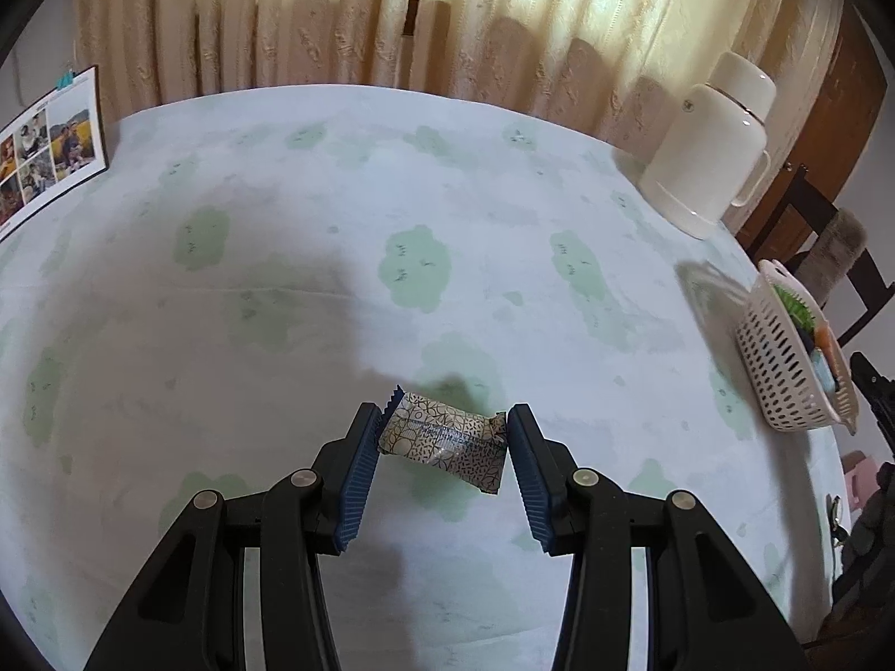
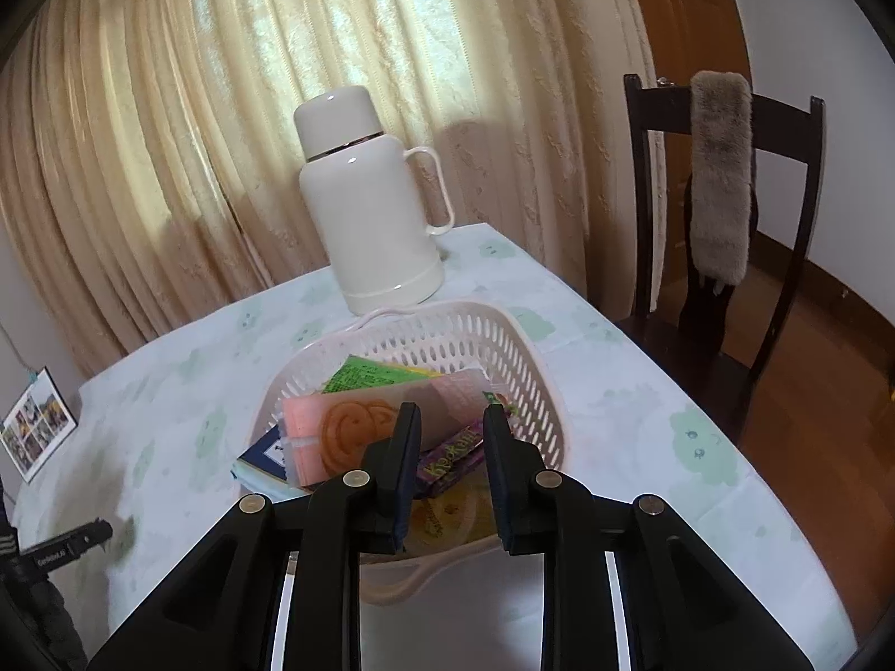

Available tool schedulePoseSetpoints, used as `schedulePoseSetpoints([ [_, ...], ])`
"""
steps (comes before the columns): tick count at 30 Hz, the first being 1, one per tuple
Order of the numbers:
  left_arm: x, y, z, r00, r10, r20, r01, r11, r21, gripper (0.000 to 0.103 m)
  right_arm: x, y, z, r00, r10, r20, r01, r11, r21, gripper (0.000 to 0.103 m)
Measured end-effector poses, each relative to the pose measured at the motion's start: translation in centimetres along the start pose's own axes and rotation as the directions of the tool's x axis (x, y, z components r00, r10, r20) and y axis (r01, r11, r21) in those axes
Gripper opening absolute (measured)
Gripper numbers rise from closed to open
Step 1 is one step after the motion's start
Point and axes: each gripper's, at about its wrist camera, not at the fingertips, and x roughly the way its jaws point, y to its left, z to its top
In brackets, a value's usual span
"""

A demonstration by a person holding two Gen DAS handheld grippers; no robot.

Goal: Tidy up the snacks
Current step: 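Carry the purple candy into the basket and open the right tool, then carry the silver snack bar into the basket and open the left tool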

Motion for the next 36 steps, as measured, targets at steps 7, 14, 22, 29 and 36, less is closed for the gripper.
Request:
schedulePoseSetpoints([
  [7, -1.8, -3.7, 0.9, 0.997, -0.075, 0.033, 0.072, 0.994, 0.085, 0.042, -0.8, -0.5, -0.9, 0.987, -0.118, 0.109, 0.118, 0.993, 0.011, 0.025],
  [14, -2.4, -9.1, 1.9, 0.983, -0.182, 0.022, 0.175, 0.968, 0.180, 0.042, -1.8, -1.5, -1.2, 0.968, -0.163, 0.189, 0.156, 0.986, 0.051, 0.030],
  [22, -2.2, -15.1, 2.5, 0.954, -0.298, -0.006, 0.288, 0.914, 0.285, 0.042, -2.0, -2.2, -1.5, 0.963, -0.165, 0.213, 0.149, 0.985, 0.089, 0.037],
  [29, -1.6, -20.6, 3.4, 0.938, -0.347, -0.024, 0.330, 0.865, 0.379, 0.042, -2.1, -2.2, -1.8, 0.967, -0.145, 0.211, 0.129, 0.988, 0.089, 0.043],
  [36, -0.4, -24.8, 4.0, 0.924, -0.380, -0.036, 0.356, 0.825, 0.438, 0.042, -1.9, -2.6, -1.8, 0.971, -0.136, 0.196, 0.117, 0.987, 0.109, 0.048],
])
